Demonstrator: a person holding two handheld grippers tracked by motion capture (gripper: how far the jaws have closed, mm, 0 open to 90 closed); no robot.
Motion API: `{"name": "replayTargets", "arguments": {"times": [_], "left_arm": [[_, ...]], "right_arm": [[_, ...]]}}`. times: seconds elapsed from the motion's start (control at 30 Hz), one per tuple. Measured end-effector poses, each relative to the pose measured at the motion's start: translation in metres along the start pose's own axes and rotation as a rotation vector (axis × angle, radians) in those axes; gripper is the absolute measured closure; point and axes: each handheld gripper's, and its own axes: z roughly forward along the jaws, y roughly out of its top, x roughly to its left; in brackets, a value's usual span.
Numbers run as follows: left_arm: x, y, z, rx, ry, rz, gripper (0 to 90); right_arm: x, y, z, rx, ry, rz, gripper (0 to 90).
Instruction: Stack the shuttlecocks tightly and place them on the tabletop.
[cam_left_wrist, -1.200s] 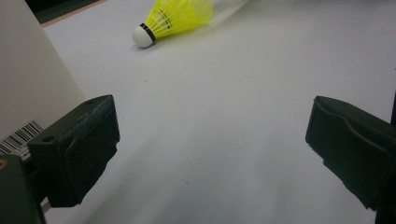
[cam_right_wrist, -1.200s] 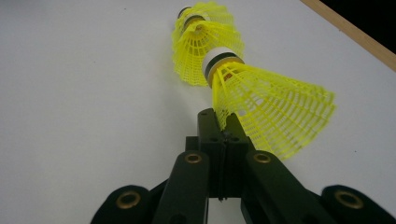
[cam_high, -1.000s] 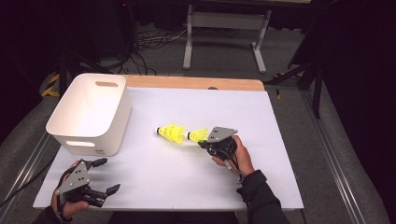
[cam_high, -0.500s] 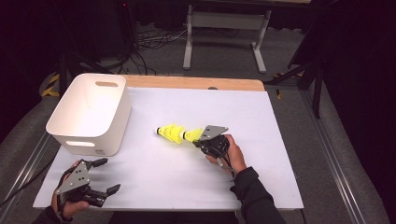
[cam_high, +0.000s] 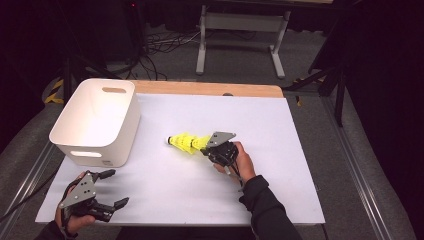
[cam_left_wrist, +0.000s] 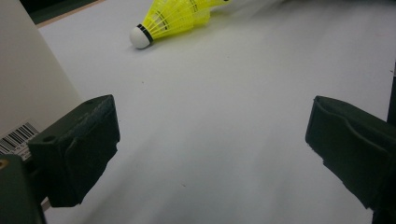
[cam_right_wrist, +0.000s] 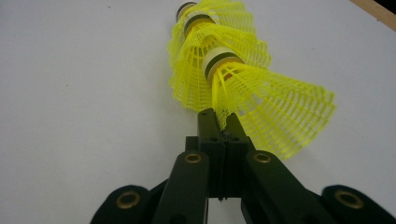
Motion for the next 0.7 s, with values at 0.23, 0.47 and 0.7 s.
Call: {"name": "replayTargets", "arguments": {"times": [0.23, 0.47, 0.7], "left_arm": [[0.0, 0.0, 0.001, 0.0, -0.004, 0.001, 3.8], [0.001, 0.0, 0.001, 0.001, -0.005, 0.005, 3.8], [0.0, -0.001, 0.001, 0.002, -0.01, 0.004, 3.8]], "right_arm": [[-0.001, 0.002, 0.006, -0.001, -0.001, 0.0, 89.9], [-0.002, 0.004, 0.01, -0.009, 0.004, 0.013, 89.8], [-0.002, 0.006, 0.013, -0.016, 0.01, 0.022, 89.7]]}}
